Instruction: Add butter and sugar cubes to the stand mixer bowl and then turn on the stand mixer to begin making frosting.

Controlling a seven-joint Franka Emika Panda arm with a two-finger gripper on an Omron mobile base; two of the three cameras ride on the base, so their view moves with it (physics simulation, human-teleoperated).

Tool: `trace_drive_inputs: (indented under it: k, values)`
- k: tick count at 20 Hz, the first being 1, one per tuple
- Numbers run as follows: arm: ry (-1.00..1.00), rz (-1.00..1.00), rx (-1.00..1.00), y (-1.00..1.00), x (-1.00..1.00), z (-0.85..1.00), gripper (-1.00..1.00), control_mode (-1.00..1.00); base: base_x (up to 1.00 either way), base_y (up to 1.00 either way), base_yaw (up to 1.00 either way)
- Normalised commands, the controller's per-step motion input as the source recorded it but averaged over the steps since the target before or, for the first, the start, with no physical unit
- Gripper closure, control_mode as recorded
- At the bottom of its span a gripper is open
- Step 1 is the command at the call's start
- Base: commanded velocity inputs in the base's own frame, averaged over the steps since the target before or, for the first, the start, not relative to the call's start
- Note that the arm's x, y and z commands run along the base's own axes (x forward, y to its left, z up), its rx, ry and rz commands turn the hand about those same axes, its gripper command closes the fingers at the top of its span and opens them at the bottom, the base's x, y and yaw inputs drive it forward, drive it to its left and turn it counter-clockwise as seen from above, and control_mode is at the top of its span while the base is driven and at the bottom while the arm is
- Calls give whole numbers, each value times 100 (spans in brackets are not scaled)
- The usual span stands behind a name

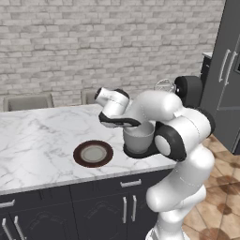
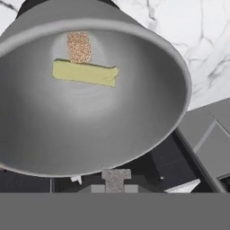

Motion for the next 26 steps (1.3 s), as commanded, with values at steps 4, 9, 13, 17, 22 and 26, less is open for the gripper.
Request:
trace_drive_inputs:
  k: [4,9,13,17,22,26]
  values:
    - [0,0,8,0,0,-30,100,-100,0,0,0]
    - [0,0,7,0,0,-29,100,-100,0,0,0]
    - [0,0,6,0,1,-29,100,-100,0,0,0]
    - [0,0,4,0,9,-38,100,-100,0,0,0]
    - [0,1,3,0,17,-35,100,-100,0,0,0]
    - [0,1,1,0,1,-30,-100,-100,0,0,0]
